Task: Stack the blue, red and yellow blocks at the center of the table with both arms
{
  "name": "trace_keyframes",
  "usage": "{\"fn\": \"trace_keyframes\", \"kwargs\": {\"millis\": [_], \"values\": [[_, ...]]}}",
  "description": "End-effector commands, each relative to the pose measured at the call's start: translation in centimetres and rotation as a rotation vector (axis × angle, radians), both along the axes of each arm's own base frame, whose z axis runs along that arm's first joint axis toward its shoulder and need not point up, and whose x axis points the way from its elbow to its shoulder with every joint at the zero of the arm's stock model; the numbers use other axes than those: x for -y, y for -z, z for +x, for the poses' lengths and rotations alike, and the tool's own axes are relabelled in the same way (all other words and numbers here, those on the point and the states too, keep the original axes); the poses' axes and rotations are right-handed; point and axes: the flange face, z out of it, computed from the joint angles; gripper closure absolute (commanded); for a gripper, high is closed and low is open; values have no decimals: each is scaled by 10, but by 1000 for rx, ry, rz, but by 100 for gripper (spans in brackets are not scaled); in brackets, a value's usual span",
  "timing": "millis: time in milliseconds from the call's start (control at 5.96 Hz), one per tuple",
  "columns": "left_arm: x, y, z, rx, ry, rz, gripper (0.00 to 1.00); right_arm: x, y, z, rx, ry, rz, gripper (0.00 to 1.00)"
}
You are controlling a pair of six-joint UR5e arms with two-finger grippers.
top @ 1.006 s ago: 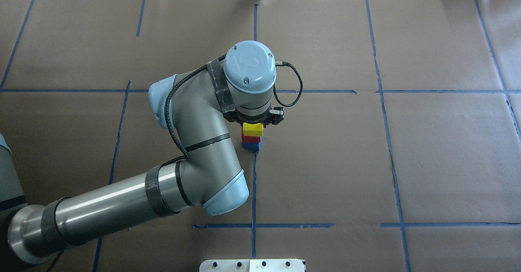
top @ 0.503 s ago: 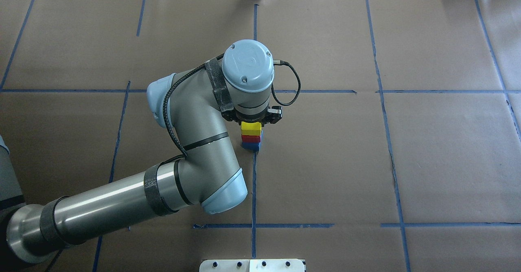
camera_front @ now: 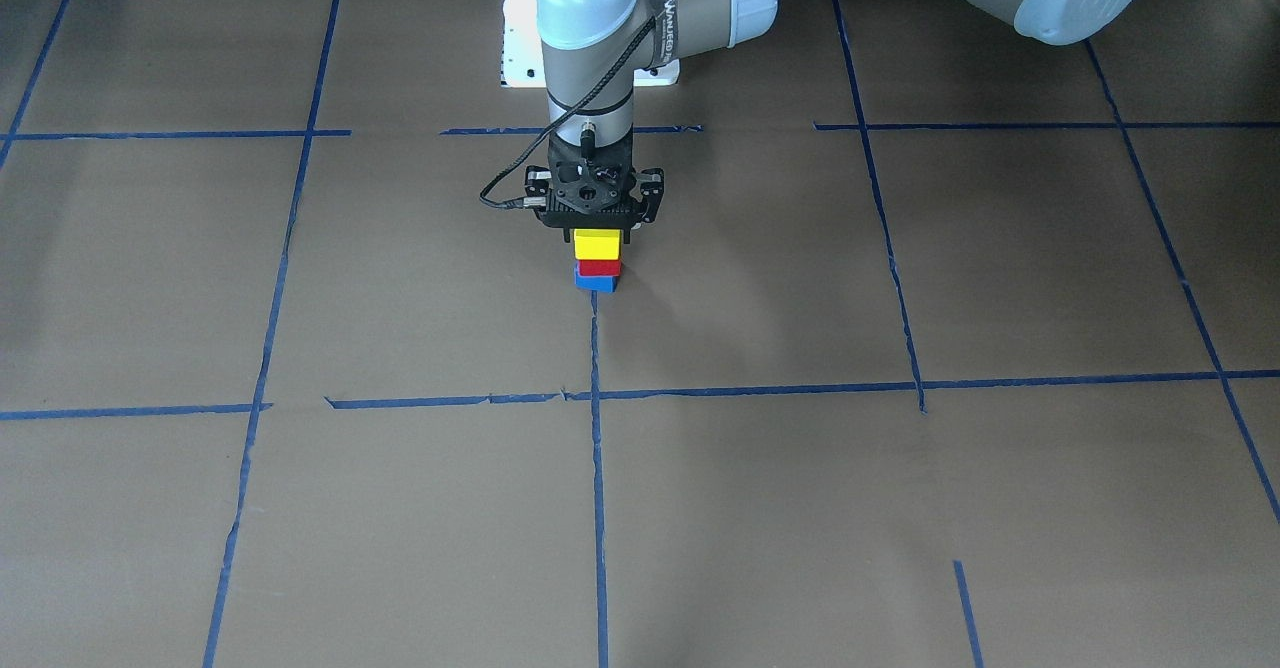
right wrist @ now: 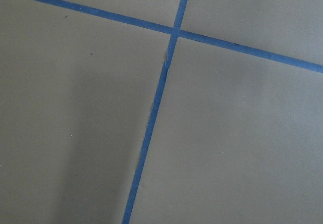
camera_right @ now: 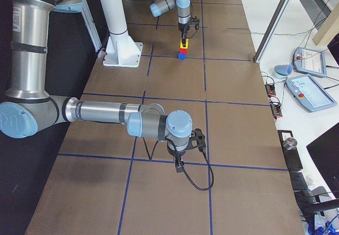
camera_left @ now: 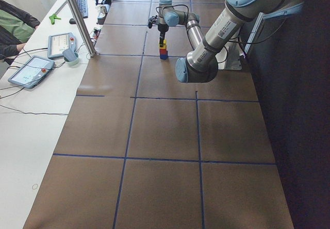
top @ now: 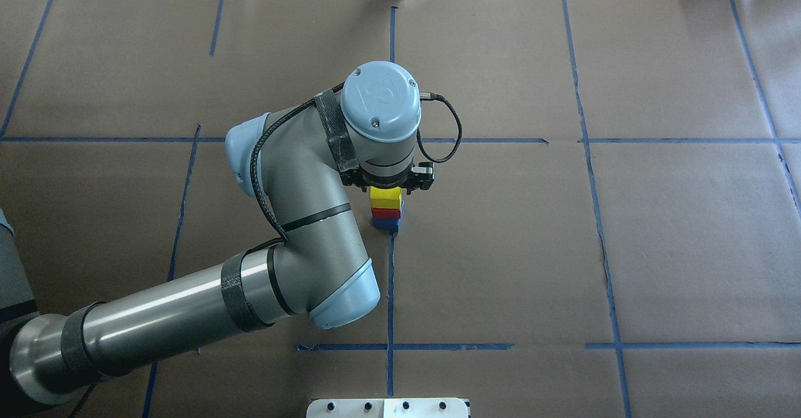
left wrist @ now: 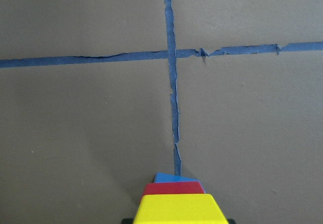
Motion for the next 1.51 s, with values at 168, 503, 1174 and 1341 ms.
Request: {"fn": "trace_keyframes", "kwargs": {"millis": [168, 503, 1174, 1341], "values": [[11, 22, -46, -18, 42, 12, 0, 0, 0, 0, 0, 0, 0, 0], [29, -19, -139, -25, -38, -30, 0, 0, 0, 0, 0, 0, 0, 0], [84, -290, -421, 92, -334, 132, 0, 0, -1, 0, -1, -2, -5, 0], [90, -349, -499, 79, -338, 135, 0, 0, -2, 0, -1, -2, -7, 0]]}}
